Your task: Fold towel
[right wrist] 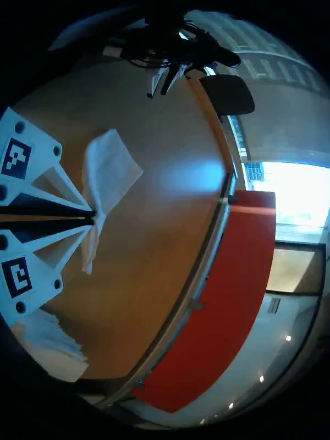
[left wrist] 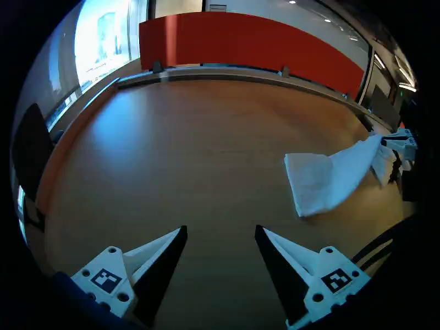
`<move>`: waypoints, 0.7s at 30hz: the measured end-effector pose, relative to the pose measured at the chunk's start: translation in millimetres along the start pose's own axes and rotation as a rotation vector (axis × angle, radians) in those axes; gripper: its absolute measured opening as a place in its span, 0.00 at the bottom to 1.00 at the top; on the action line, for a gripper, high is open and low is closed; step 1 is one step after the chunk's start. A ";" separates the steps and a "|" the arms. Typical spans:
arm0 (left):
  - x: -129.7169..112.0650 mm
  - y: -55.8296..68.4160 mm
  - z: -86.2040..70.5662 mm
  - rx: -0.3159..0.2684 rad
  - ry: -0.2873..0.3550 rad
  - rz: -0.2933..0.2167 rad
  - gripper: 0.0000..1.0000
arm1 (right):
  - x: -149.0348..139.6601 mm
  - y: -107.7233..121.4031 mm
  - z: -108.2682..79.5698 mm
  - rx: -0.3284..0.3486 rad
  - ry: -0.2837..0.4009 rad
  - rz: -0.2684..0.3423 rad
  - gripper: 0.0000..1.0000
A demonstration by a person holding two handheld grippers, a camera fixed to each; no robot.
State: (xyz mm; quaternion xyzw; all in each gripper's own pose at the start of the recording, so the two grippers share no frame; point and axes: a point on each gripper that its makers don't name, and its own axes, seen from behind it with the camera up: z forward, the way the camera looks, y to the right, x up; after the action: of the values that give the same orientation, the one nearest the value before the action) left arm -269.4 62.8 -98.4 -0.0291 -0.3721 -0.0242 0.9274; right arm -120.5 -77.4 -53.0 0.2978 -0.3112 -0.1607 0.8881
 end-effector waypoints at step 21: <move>6.5 -4.9 -5.3 0.005 0.018 -0.011 0.91 | 23.8 -54.0 43.8 0.113 -0.006 -0.100 0.05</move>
State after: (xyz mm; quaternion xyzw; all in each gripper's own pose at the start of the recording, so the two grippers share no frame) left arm -261.3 57.5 -97.5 -0.0244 -0.3637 -0.0286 0.9307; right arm -136.3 -149.0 -48.5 0.3622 -0.3074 -0.1878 0.8597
